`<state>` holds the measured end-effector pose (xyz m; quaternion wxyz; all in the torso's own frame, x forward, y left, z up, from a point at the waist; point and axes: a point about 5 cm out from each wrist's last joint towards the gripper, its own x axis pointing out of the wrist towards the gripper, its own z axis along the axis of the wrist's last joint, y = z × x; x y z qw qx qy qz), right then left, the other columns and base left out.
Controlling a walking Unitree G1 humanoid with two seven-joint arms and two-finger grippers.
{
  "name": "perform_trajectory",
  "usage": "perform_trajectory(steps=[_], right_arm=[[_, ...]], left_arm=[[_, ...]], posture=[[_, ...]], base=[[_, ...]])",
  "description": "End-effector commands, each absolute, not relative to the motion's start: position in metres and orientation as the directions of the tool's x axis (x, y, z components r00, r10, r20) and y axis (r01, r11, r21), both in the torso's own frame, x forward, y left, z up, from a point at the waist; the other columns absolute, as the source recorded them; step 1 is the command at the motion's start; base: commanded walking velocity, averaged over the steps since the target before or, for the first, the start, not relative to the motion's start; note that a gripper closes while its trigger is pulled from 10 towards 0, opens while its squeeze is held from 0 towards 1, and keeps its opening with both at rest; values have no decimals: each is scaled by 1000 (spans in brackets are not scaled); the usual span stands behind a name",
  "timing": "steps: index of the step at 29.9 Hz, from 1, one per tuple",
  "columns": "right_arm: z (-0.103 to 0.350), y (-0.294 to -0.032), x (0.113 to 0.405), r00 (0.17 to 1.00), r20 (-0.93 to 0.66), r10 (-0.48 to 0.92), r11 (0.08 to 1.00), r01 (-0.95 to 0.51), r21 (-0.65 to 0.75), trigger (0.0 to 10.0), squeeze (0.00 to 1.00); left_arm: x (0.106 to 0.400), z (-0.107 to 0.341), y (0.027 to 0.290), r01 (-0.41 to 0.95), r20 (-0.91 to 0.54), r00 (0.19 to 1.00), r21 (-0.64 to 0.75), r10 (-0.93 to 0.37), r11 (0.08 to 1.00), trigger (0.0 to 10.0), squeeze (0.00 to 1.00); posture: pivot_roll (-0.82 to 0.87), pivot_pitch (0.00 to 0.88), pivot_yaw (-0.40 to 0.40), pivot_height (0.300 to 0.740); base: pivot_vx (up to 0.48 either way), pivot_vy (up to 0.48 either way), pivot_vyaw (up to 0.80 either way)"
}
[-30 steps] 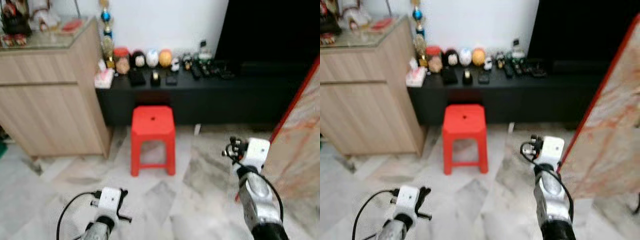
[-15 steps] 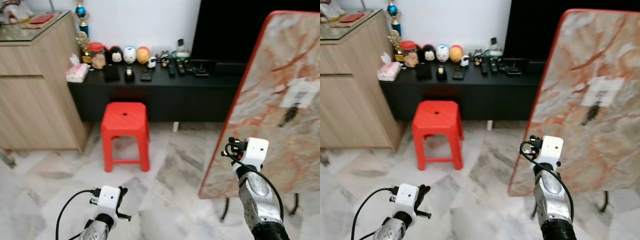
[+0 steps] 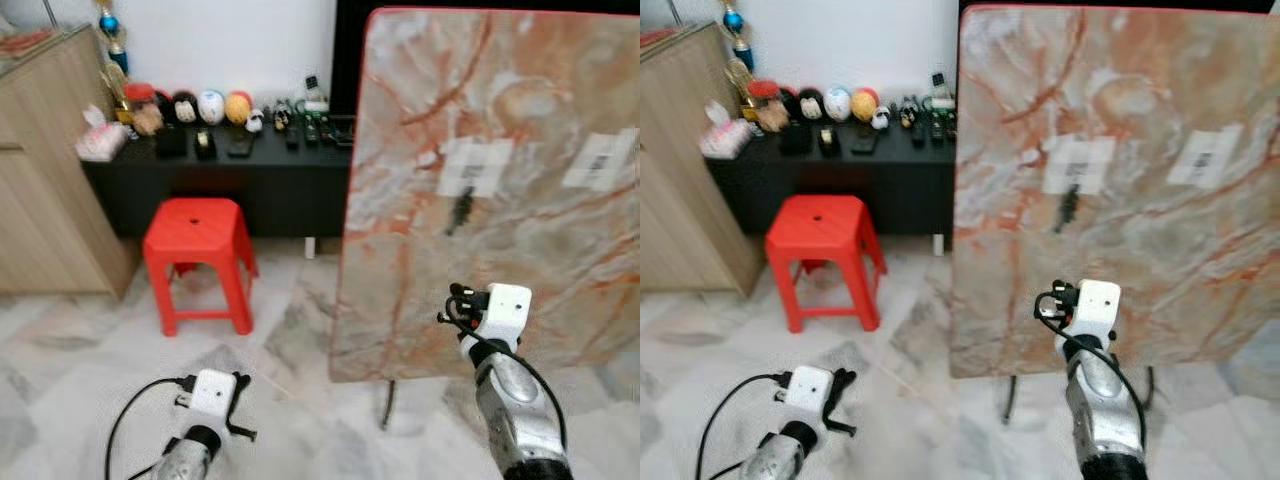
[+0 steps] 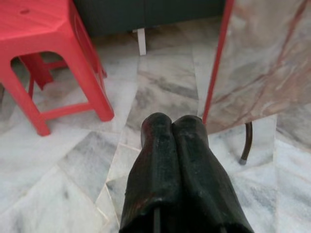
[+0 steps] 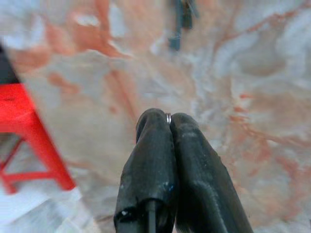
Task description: Hang keys on a hook
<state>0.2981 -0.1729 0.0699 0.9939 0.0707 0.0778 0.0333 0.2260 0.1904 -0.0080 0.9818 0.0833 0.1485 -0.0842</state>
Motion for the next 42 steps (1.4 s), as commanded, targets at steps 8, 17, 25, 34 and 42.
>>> perform_trajectory(steps=[8,17,25,34,42], right_arm=[[95,-158,285,843,-174,509,860,-507,60,10000,0],[134,-150,270,484,-244,840,500,-866,3,10000,0],[150,-134,256,146,-242,959,162,-986,45,10000,0],[141,-126,251,9,-221,975,48,-983,176,10000,0],[120,-136,254,70,-285,956,133,-969,208,10000,0]], left_arm=[[242,27,199,305,-217,939,179,-265,935,10000,0],[246,70,174,700,-281,711,201,-644,686,10000,0],[251,95,149,835,-318,550,214,-772,507,10000,0],[248,112,136,878,-322,478,190,-817,439,10000,0],[244,123,129,869,-304,494,201,-815,451,10000,0]], posture=[[-48,0,-34,740],[-53,0,-40,740],[-44,0,-72,740],[-25,0,-124,740],[-32,0,-129,740]], base=[[0,0,0],[0,0,0],[0,0,0],[0,0,0],[0,0,0]])
